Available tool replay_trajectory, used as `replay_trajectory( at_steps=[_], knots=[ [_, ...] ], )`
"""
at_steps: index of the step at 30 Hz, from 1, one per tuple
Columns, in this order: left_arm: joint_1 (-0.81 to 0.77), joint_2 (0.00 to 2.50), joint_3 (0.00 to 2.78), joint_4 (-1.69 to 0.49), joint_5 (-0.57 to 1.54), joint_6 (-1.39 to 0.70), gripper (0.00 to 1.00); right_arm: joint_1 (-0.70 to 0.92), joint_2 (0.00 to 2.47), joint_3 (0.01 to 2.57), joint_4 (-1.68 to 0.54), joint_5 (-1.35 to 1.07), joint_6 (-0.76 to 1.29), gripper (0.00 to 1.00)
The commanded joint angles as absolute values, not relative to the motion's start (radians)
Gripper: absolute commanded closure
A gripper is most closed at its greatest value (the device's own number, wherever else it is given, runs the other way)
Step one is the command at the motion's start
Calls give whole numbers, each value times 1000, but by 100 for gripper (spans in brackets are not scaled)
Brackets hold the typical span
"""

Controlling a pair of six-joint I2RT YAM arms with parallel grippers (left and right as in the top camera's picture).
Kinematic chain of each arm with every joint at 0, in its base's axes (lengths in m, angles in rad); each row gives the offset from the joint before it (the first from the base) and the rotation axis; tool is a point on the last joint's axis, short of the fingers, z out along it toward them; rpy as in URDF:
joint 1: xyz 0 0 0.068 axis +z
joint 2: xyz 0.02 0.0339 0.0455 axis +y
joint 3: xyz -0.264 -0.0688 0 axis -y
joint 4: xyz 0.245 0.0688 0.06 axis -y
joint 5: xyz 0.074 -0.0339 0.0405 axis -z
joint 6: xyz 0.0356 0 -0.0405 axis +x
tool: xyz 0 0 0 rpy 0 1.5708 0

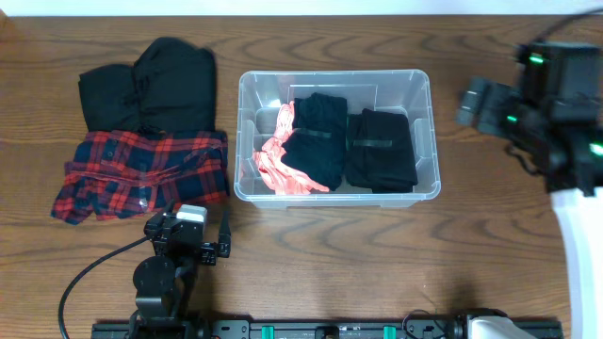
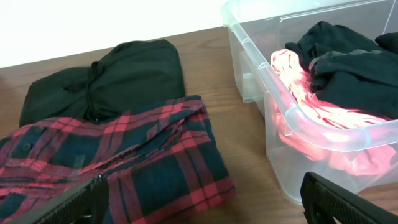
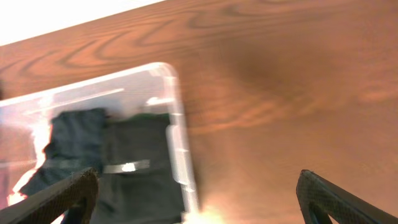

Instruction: Pack container

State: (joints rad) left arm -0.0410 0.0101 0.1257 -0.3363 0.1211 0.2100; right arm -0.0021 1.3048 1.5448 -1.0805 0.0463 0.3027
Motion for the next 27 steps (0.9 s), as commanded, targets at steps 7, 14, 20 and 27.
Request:
replay_trajectory(
  at_steps=[7,14,20,27],
  knots=[
    [-38,4,105,-342,123,205,2,-92,1198,1552,-1167,52,299,1],
    [-38,4,105,-342,123,205,2,-92,1197,1552,-1169,52,299,1],
    [-38,4,105,-342,123,206,2,-92,1198,1552,-1169,52,299,1],
    [-38,4,104,-343,192,204,2,-92,1198,1552,-1169,52,299,1]
  ],
)
